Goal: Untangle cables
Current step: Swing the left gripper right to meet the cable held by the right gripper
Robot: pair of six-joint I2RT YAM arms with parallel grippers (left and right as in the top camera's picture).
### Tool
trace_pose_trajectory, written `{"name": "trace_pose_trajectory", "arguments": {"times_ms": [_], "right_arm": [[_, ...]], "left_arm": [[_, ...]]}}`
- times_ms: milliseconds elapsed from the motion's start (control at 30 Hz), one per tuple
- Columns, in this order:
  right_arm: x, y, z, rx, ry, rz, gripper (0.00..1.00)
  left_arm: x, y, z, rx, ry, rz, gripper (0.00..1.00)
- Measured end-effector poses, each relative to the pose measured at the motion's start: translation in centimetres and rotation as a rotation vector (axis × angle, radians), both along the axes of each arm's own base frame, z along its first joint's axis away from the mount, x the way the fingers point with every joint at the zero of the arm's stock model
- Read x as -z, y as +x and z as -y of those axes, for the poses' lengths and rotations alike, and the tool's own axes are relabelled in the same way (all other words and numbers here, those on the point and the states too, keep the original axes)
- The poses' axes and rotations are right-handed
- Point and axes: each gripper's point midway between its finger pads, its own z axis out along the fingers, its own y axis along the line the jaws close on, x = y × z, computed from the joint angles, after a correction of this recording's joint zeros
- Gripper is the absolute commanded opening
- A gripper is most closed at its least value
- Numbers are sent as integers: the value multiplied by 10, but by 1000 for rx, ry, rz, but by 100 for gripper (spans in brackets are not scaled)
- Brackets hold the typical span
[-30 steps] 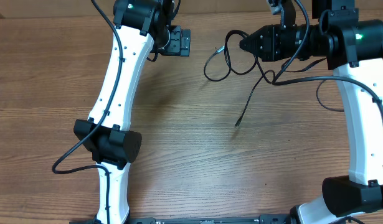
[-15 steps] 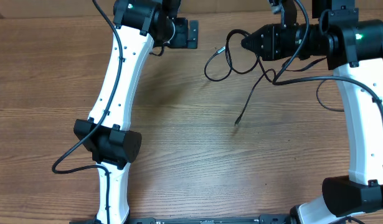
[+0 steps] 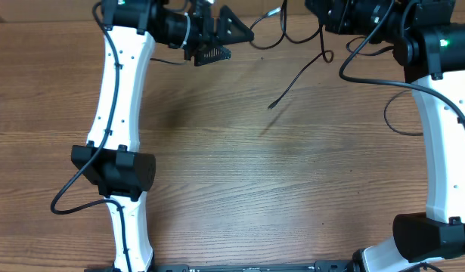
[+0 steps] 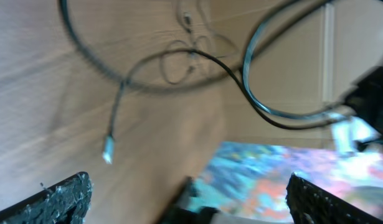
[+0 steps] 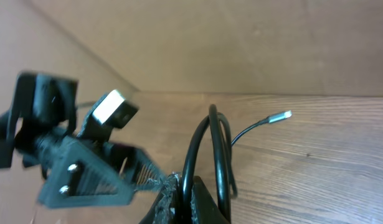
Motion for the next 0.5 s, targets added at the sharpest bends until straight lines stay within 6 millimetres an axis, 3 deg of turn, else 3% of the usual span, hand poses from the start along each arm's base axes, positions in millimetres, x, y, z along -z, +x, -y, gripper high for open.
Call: {"name": "trace_pose_trajectory", "arguments": {"times_ms": [167, 500], "right_arm": [[-6, 9, 6, 83, 59, -25, 4], [-23, 18, 7, 163, 211, -73, 4]], "left_arm": [[-3, -9, 13, -17, -28, -135, 100], [-16, -17, 87, -85, -47, -332, 100]]}}
